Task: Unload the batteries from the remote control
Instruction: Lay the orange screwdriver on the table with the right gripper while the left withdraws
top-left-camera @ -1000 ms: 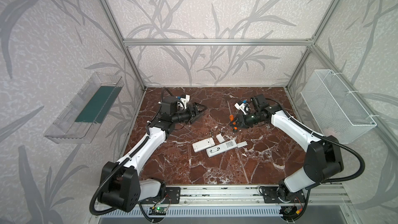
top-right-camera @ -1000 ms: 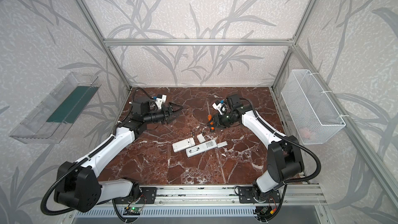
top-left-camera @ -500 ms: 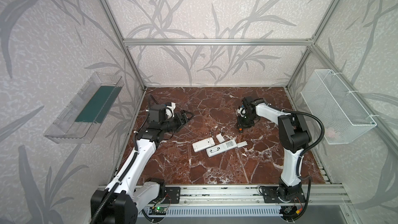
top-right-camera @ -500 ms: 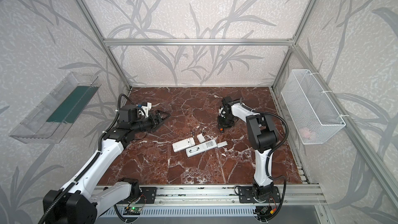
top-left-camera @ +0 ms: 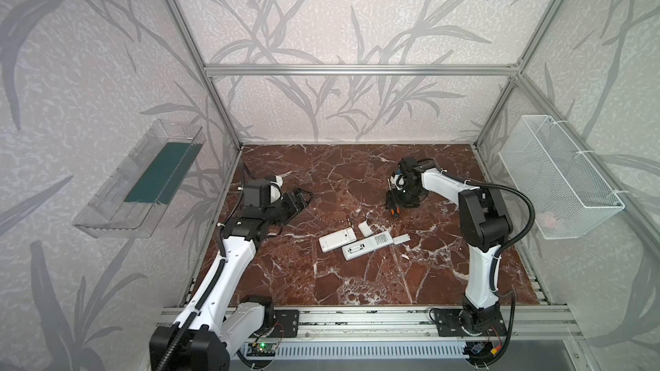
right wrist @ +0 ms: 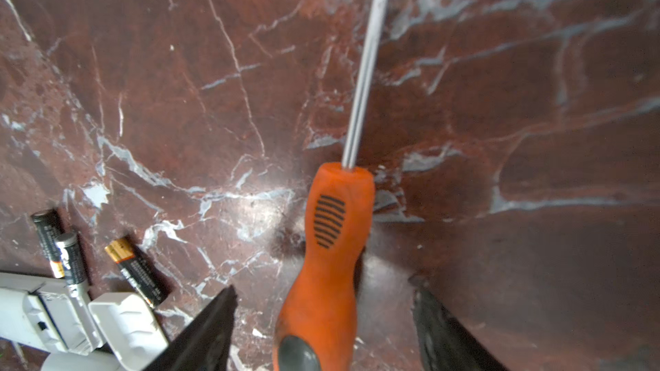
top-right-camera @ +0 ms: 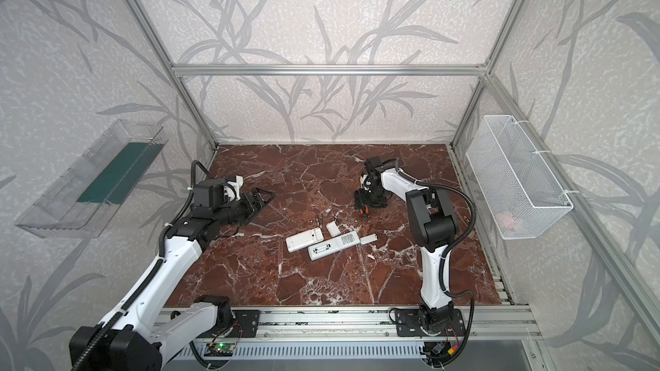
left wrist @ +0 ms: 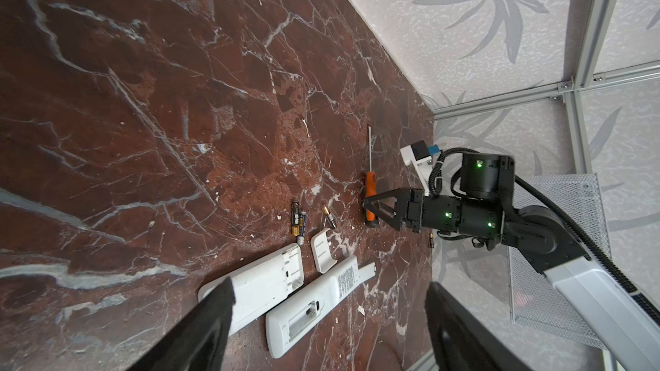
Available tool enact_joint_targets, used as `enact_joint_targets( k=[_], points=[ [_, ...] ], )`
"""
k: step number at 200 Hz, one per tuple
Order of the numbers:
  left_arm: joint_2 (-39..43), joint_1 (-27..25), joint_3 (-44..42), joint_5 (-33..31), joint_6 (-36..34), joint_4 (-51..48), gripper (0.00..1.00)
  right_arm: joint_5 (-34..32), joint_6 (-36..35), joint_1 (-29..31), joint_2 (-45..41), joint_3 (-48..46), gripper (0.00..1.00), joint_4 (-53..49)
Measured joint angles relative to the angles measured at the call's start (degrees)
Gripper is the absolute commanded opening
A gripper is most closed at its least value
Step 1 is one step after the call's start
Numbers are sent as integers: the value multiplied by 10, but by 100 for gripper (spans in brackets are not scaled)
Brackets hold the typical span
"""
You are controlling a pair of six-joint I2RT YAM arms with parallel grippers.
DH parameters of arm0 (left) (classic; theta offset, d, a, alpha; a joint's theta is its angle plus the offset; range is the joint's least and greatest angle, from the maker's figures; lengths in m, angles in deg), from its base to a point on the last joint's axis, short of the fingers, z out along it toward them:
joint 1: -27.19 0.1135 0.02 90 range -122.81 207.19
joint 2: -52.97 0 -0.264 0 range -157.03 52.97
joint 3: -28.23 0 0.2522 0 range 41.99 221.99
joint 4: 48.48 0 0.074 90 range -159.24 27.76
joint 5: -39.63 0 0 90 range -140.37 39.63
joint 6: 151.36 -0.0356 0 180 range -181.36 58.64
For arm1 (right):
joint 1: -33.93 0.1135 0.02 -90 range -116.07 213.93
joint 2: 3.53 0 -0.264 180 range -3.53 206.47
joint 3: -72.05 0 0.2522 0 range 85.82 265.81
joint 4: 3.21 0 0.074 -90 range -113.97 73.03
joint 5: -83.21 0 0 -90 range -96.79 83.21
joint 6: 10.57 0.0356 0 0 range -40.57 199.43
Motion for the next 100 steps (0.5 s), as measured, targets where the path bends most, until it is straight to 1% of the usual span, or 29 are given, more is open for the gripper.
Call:
enact_joint_targets(
  k=[13,22,31,45,47,57,75,87,100],
  points=[
    [5,0,0,-34,-12,-2,85,-2,-3,-5,-17,-14,94,2],
    [13,0,0,-64,-23,-2,85,0,-10,-11,-39,-33,95,10],
    [23,0,-3,-93,-35,3,85,3,-16,-21,-73,-59,96,27],
    [47,1,-21,-148,-59,26,84,10,-25,-47,-151,-112,99,73],
    [49,1,-23,-150,-61,29,84,10,-27,-53,-163,-121,99,83],
    [65,1,-43,-194,-77,52,83,18,-34,-81,-228,-167,100,135],
    [78,2,-90,-265,-102,108,82,21,-48,-138,-337,-266,99,270],
    [75,2,-124,-312,-116,148,82,19,-73,-162,-382,-338,99,366],
    [62,2,-154,-355,-138,186,82,19,-103,-164,-402,-413,99,457]
  ],
)
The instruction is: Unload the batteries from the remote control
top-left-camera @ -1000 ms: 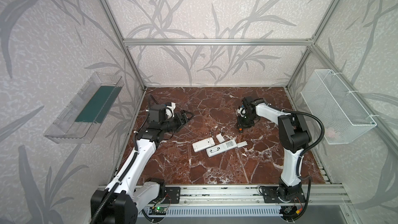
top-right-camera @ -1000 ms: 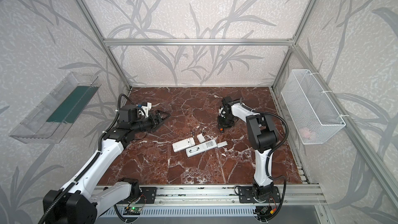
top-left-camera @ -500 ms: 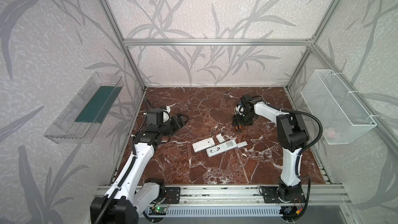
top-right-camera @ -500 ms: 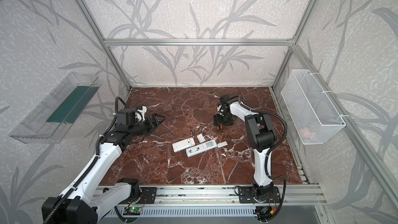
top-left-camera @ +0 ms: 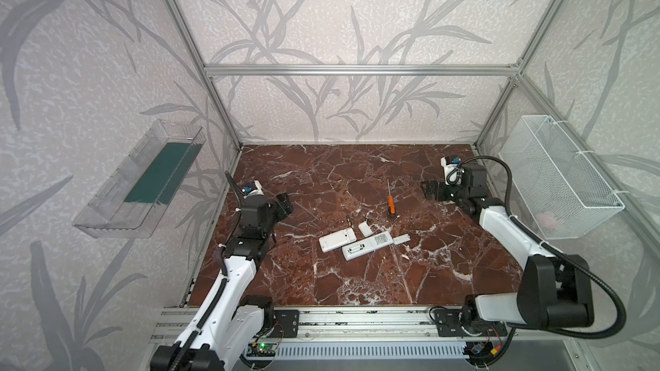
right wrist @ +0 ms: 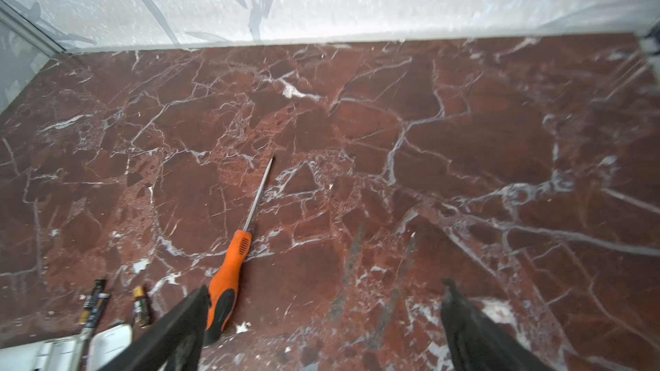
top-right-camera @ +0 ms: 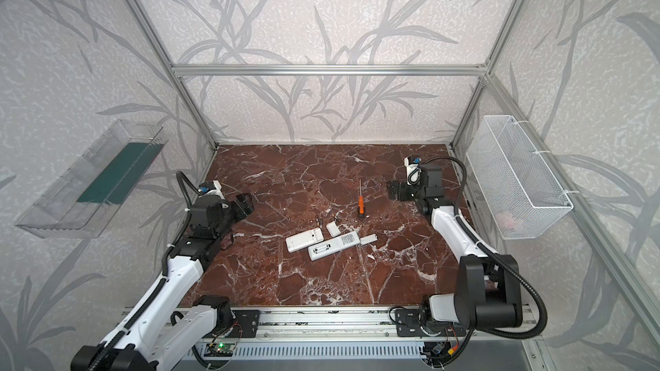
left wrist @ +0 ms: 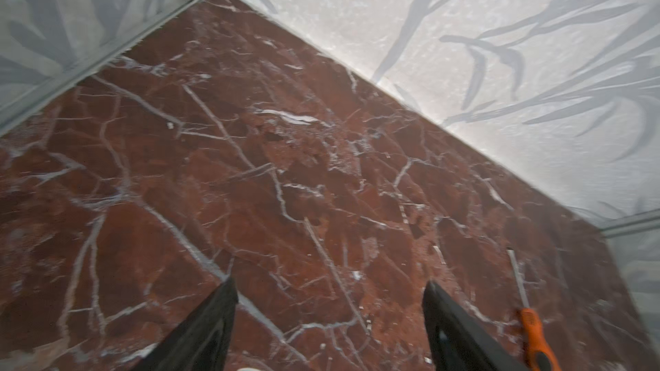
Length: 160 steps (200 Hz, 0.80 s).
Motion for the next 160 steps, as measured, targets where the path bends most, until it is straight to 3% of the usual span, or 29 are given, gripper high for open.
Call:
enact_joint_targets(
  k=[27,63,87,121,160],
  points=[
    [-43,1,-28,-71,-56,67,82,-11,-31,7,24,-106,99,108],
    [-94,4,-45,-130,-143,176,83,-21,-48,7,52,-113,99,163],
    [-130,12,-52,-160,-163,228,83,-22,-53,7,55,-128,99,232],
    [-197,25,-52,-163,-194,291,84,-22,-59,7,76,-194,99,336],
    [-280,37,-51,-123,-226,340,86,-16,-63,7,110,-230,99,414]
  ],
)
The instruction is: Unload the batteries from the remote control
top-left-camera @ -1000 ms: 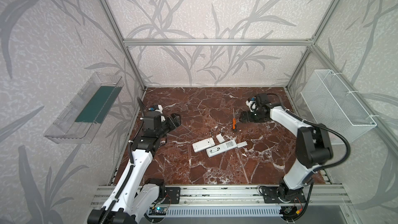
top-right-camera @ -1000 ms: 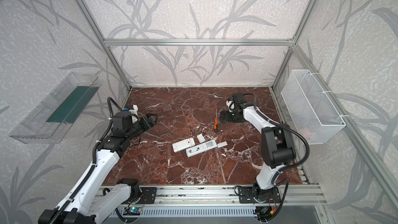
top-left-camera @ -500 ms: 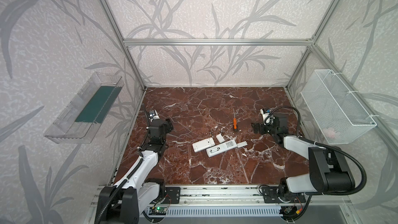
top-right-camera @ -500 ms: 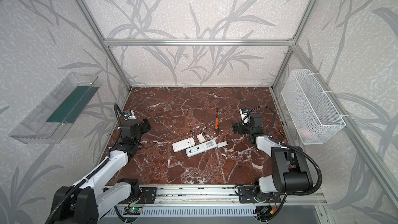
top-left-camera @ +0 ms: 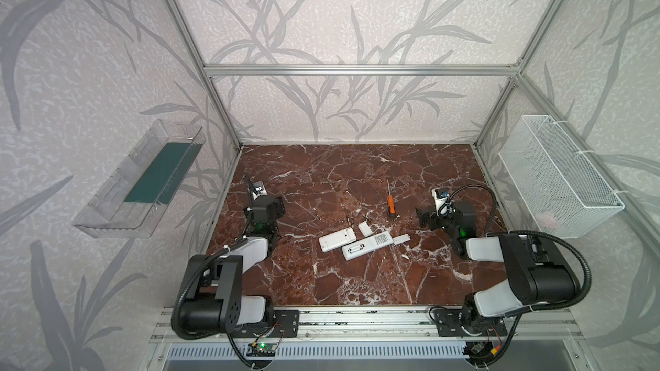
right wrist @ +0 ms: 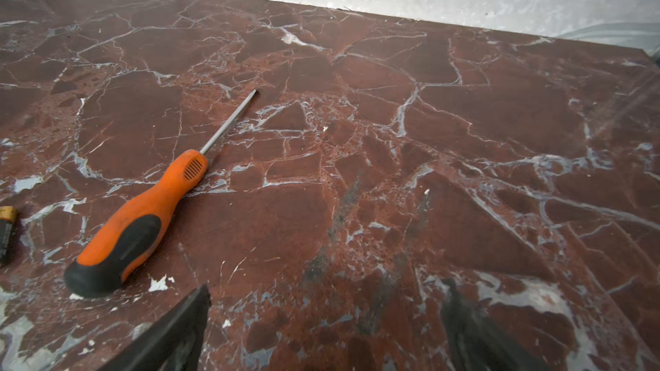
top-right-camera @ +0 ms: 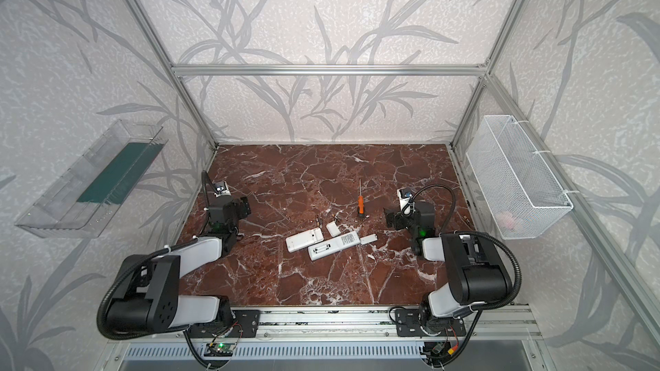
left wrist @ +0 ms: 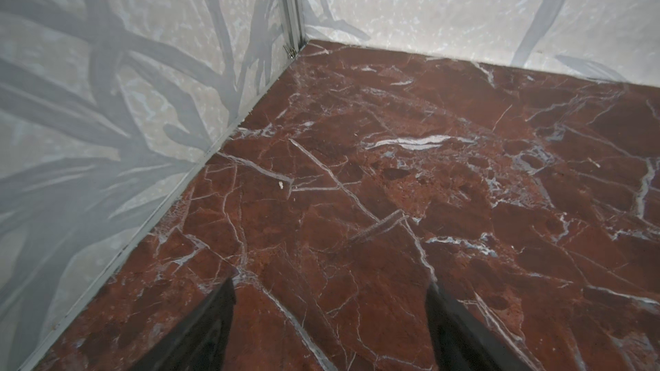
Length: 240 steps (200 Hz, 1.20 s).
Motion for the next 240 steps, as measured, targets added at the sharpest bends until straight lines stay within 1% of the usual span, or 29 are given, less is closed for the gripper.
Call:
enact_joint_targets(
  k=[19,22,41,45,52,63,99,118,173,240],
  points=[
    [-29,7,0,43,-14,23,87,7,-3,0,1,1,99,17],
    [-33,8,0,51,-17,28,89,7,-4,0,1,1,99,18],
    [-58,13,0,98,-30,57,93,10,-7,0,1,5,99,20],
    [-61,15,0,103,-32,59,94,10,-7,0,1,6,99,20],
    [-65,17,-1,113,-33,67,99,11,-7,0,1,8,99,20],
    [-70,20,-1,123,-32,81,99,11,-7,0,1,11,99,20],
    [-87,23,-16,128,-33,151,99,-1,-4,0,1,16,99,16],
    [-94,23,-26,129,-34,168,99,-7,-2,0,1,17,99,15],
    [-95,23,-27,129,-35,190,99,-15,0,0,1,17,99,13],
    [-95,23,-27,129,-37,193,99,-15,0,0,1,17,99,13]
  ],
)
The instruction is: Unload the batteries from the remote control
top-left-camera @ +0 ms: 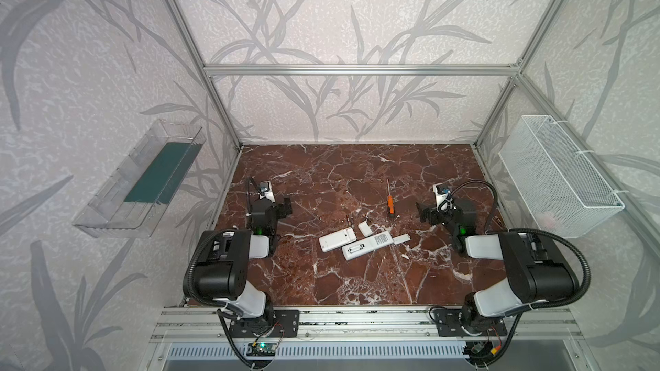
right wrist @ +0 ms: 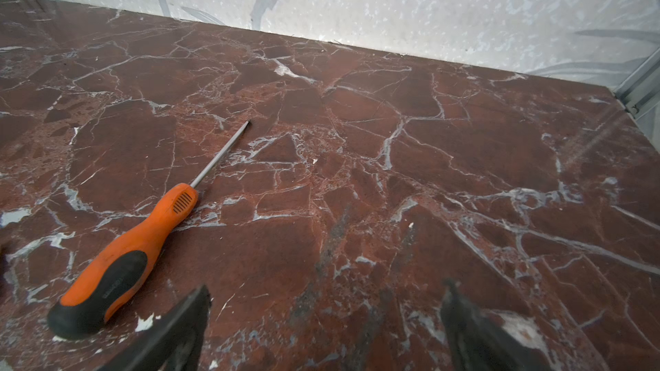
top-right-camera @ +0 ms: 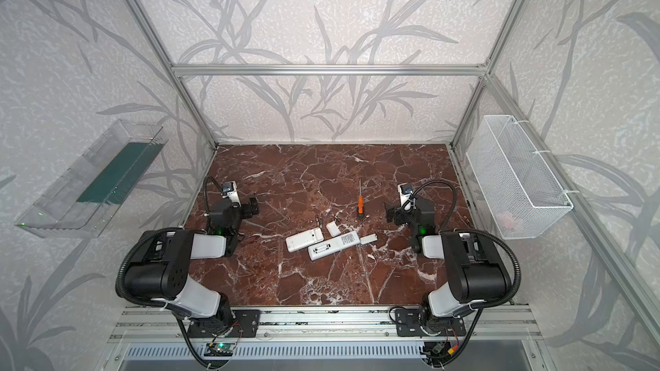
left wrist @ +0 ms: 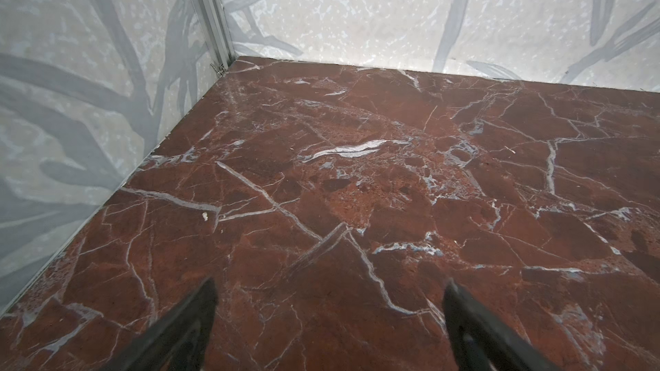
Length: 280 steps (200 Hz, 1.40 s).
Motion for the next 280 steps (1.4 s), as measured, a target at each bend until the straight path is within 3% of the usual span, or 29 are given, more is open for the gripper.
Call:
enact_joint_targets(
  k=[105,146,192,280],
  points=[
    [0,-2,0,-2,-1,1,99,0,0,0,-2,0,99,1],
    [0,-2,0,-2,-1,1,99,0,0,0,-62,3,99,-37],
    [0,-2,0,-2,-1,1,99,-4,2,0,18,0,99,12],
    [0,-1,0,-2,-4,1,99,-3,2,0,3,8,99,-8]
  ],
)
